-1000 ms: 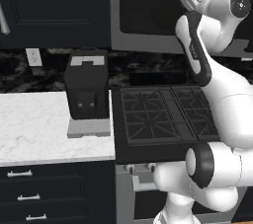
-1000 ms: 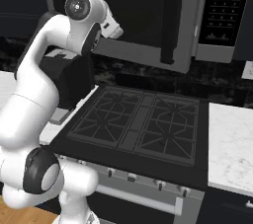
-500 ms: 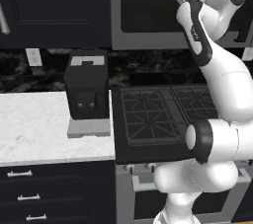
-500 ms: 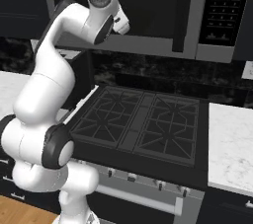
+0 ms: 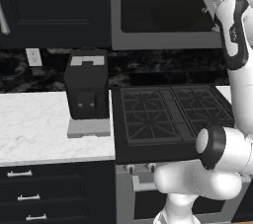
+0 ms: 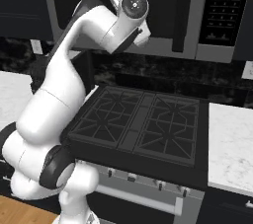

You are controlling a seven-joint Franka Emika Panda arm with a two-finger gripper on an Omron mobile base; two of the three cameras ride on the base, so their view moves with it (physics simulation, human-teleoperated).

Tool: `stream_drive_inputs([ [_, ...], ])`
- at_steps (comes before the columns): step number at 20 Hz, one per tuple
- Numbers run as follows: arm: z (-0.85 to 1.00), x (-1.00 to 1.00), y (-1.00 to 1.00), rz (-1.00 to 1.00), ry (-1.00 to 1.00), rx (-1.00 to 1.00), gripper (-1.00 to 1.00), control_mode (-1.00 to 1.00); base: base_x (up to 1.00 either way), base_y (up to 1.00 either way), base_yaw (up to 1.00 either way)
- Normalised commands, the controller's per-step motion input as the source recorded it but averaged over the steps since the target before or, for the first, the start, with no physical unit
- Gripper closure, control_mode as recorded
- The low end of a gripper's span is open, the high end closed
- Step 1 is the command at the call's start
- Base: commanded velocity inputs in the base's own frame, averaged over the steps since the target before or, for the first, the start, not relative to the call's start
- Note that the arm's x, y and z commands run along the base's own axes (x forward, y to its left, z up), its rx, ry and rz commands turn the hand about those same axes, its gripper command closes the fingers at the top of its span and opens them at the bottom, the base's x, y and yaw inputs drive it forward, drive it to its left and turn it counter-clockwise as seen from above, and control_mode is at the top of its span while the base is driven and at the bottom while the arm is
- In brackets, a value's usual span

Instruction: Pick the carrot from the sink and place it in the bowl. Then pick the bowl and place it in the microwave. Then close the microwave door and press the start button.

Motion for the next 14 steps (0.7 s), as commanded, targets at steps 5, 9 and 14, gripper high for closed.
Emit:
stream_drive_inputs([
  [5,-0.01,-0.99,-1.00,0.00,0.08,0.20,-1.00,-1.00,0.00,0.00,0.00],
  [9,-0.38,-0.56,-1.00,0.00,0.14,0.15,-1.00,-1.00,0.00,0.00,0.00],
  [14,-0.62,-0.32,-1.00,0.00,0.04,0.22,-1.00,-1.00,0.00,0.00,0.00],
])
